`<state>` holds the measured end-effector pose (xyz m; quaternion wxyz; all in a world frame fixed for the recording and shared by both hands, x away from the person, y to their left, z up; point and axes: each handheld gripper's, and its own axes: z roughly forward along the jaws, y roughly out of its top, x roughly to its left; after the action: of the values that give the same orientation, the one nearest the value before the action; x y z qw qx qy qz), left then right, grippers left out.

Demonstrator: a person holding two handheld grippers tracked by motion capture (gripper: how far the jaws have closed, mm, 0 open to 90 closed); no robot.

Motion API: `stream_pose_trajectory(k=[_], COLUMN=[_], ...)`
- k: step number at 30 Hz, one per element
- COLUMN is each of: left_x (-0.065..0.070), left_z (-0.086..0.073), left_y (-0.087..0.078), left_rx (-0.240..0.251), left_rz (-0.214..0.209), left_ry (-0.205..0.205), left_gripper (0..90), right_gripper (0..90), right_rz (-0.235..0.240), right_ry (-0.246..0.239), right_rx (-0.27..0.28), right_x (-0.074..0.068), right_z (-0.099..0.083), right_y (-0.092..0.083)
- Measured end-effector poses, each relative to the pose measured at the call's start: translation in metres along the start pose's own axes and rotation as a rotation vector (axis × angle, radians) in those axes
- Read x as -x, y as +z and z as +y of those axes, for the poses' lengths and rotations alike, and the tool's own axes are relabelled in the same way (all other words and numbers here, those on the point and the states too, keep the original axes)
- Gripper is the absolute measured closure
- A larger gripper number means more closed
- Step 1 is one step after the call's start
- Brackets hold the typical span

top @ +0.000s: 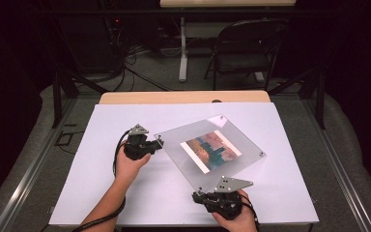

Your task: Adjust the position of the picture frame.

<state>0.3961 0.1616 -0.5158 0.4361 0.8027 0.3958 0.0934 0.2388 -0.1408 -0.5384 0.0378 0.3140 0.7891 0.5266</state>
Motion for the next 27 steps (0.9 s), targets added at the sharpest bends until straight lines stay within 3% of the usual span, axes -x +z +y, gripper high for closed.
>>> stream_pose_trajectory(k=[8, 13, 19, 24, 27], left_x=[0.001, 0.006, 0.02, 0.038, 0.048], left_z=[-0.008, -0.016, -0.032, -0.045, -0.05], left_y=[-0.01, -0.022, -0.042, -0.052, -0.055], left_rx=[0.012, 0.02, 0.045, 0.053, 0.053], left_rz=[0.005, 0.014, -0.028, -0.076, -0.087], left_ry=[-0.004, 0.008, 0.002, -0.03, -0.026], left_gripper=[82.6, 83.8, 85.3, 85.4, 85.3], right_gripper=[85.4, 85.5, 85.7, 85.7, 85.7], right_rz=[0.006, -0.023, -0.103, -0.166, -0.201], right_ry=[0.003, 0.04, 0.119, 0.131, 0.135], right_rx=[-0.014, -0.01, 0.042, 0.052, 0.058], right_x=[0.003, 0.013, 0.037, 0.05, 0.059], right_z=[0.002, 0.004, 0.007, 0.008, 0.009], right_y=[-0.004, -0.013, -0.033, -0.044, -0.049])
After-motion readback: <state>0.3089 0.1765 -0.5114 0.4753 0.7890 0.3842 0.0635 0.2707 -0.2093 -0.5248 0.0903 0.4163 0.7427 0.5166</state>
